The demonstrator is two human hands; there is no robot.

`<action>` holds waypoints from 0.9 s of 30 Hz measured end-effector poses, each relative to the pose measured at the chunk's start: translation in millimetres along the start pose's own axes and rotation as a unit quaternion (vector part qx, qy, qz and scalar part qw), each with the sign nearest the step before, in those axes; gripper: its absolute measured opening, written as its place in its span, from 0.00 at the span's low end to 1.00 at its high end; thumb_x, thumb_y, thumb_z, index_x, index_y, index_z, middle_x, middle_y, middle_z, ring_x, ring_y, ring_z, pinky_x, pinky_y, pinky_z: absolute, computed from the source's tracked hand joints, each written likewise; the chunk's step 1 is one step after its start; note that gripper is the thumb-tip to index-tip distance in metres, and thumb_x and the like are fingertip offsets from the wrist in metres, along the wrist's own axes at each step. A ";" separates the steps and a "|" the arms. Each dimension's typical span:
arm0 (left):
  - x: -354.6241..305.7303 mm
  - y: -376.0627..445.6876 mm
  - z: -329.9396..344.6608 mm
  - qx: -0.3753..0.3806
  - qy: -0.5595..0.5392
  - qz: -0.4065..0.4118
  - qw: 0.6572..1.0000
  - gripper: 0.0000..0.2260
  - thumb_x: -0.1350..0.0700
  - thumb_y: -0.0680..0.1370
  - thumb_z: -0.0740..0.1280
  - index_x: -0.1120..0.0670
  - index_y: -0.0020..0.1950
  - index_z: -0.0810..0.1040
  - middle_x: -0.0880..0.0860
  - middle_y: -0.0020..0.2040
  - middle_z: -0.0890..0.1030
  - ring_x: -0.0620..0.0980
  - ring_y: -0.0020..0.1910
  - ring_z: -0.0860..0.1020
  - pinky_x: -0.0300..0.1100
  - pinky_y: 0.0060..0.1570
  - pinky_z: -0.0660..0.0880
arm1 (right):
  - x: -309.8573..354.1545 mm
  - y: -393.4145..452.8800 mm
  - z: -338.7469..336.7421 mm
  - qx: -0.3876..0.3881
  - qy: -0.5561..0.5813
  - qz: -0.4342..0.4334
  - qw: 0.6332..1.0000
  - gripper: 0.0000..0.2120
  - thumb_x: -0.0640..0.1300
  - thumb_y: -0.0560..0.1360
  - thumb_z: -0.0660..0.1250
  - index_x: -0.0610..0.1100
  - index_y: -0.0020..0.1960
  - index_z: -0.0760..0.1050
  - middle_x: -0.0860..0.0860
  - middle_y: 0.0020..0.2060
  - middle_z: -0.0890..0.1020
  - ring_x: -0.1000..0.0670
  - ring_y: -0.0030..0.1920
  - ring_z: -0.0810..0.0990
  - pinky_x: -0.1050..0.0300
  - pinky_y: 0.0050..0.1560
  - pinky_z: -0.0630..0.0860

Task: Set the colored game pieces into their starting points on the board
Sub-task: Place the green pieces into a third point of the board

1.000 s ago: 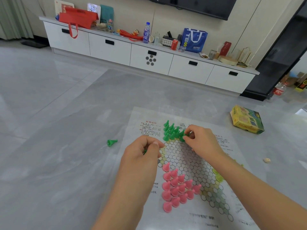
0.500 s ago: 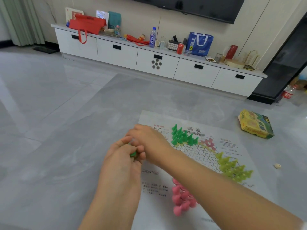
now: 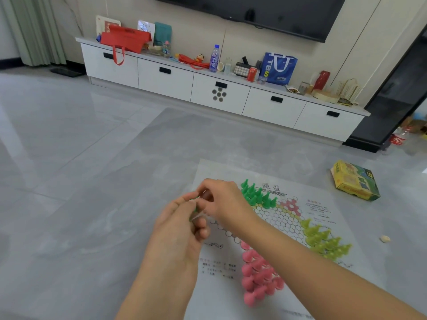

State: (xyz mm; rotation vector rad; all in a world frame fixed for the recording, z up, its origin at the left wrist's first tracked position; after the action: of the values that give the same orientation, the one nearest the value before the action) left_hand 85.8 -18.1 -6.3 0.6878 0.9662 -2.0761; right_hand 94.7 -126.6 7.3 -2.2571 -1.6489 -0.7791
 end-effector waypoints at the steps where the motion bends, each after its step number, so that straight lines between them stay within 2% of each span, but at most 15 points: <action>1: 0.6 -1.4 3.8 0.018 0.019 0.004 1.000 0.11 0.67 0.77 0.57 0.56 0.41 0.74 0.51 0.27 0.75 0.44 0.21 0.66 0.32 0.18 0.64 | -4.5 -4.6 -8.3 -0.017 0.023 0.008 1.000 0.07 0.42 0.72 0.68 0.44 0.49 0.77 0.48 0.39 0.84 0.52 0.40 0.80 0.58 0.44 0.76; 4: 0.0 -5.2 12.3 0.063 0.161 0.066 0.983 0.10 0.67 0.76 0.61 0.54 0.41 0.77 0.49 0.27 0.73 0.43 0.22 0.67 0.34 0.24 0.67 | -28.3 -19.7 -37.4 -0.060 0.076 0.046 0.994 0.06 0.42 0.72 0.68 0.48 0.48 0.74 0.52 0.37 0.82 0.57 0.36 0.78 0.67 0.36 0.73; 7: -0.1 -9.7 19.2 0.078 0.293 0.140 0.943 0.11 0.64 0.75 0.64 0.49 0.39 0.78 0.47 0.26 0.73 0.44 0.24 0.68 0.32 0.25 0.68 | -59.9 -35.6 -74.7 -0.110 0.079 0.082 0.987 0.05 0.39 0.73 0.68 0.48 0.45 0.76 0.56 0.37 0.79 0.61 0.37 0.77 0.73 0.37 0.73; 9: 3.0 -12.8 23.3 0.078 0.358 0.154 0.918 0.11 0.63 0.75 0.64 0.47 0.41 0.78 0.49 0.33 0.75 0.45 0.28 0.69 0.30 0.25 0.67 | -81.1 -45.4 -96.9 -0.142 0.050 0.102 0.983 0.06 0.37 0.73 0.67 0.47 0.44 0.77 0.57 0.37 0.79 0.62 0.38 0.76 0.78 0.37 0.71; 11: 5.0 -16.3 27.2 0.074 0.402 0.167 0.897 0.11 0.62 0.76 0.63 0.46 0.44 0.76 0.47 0.41 0.76 0.44 0.32 0.71 0.25 0.25 0.66 | -99.1 -51.7 -107.9 -0.139 0.012 0.118 0.983 0.06 0.37 0.74 0.66 0.47 0.45 0.78 0.59 0.37 0.78 0.62 0.39 0.76 0.75 0.37 0.71; 13: 6.8 -19.2 31.5 0.075 0.433 0.179 0.880 0.12 0.62 0.77 0.61 0.44 0.46 0.74 0.43 0.48 0.75 0.41 0.37 0.72 0.23 0.29 0.68 | -109.4 -54.0 -106.6 -0.101 -0.023 0.122 0.987 0.07 0.37 0.74 0.65 0.48 0.45 0.77 0.60 0.36 0.77 0.62 0.38 0.75 0.72 0.40 0.70; 15: 8.7 -20.1 33.5 0.071 0.455 0.177 0.870 0.14 0.64 0.77 0.58 0.44 0.46 0.72 0.42 0.50 0.74 0.41 0.32 0.69 0.28 0.26 0.66 | -113.4 -53.6 -100.8 -0.071 -0.060 0.113 0.989 0.07 0.36 0.75 0.65 0.46 0.47 0.78 0.59 0.37 0.77 0.60 0.39 0.76 0.66 0.45 0.73; 17: 9.8 -19.5 33.4 0.062 0.454 0.169 0.873 0.13 0.65 0.77 0.57 0.46 0.45 0.72 0.44 0.48 0.74 0.42 0.25 0.66 0.27 0.21 0.63 | -111.8 -50.8 -95.2 -0.052 -0.102 0.101 0.988 0.06 0.37 0.75 0.64 0.44 0.50 0.79 0.55 0.41 0.79 0.56 0.43 0.77 0.62 0.50 0.74; 19: 10.6 -19.2 34.4 0.060 0.448 0.168 0.876 0.12 0.64 0.77 0.57 0.48 0.45 0.72 0.46 0.46 0.75 0.41 0.23 0.67 0.27 0.19 0.63 | -108.3 -46.3 -87.6 -0.028 -0.148 0.083 0.985 0.06 0.40 0.76 0.63 0.44 0.50 0.78 0.53 0.43 0.79 0.54 0.44 0.76 0.62 0.48 0.72; 23: 14.4 -17.5 36.8 0.067 0.449 0.170 0.875 0.08 0.63 0.77 0.59 0.50 0.45 0.73 0.49 0.42 0.75 0.42 0.25 0.68 0.27 0.20 0.65 | -105.1 -37.7 -73.1 0.007 -0.223 0.057 0.973 0.06 0.42 0.77 0.60 0.45 0.50 0.76 0.52 0.47 0.79 0.54 0.44 0.73 0.61 0.46 0.70; 27: 16.4 -15.7 38.4 0.084 0.453 0.181 0.869 0.07 0.61 0.77 0.60 0.50 0.46 0.74 0.46 0.41 0.75 0.35 0.26 0.69 0.26 0.22 0.66 | -104.3 -32.2 -63.7 0.019 -0.259 0.043 0.965 0.07 0.42 0.78 0.59 0.45 0.50 0.75 0.52 0.48 0.78 0.52 0.46 0.75 0.60 0.46 0.72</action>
State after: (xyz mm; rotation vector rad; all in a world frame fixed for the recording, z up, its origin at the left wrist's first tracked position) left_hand 57.6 -48.3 10.6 1.8763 1.0136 -1.4688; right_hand 23.9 -231.0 -0.6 -2.6338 -1.7251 -0.1302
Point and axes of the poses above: each hand's wrist, its own y-axis towards the middle knuckle, its own z-axis out of the palm, x = y × z, the point moved 8 cm from there along y, towards the middle knuckle
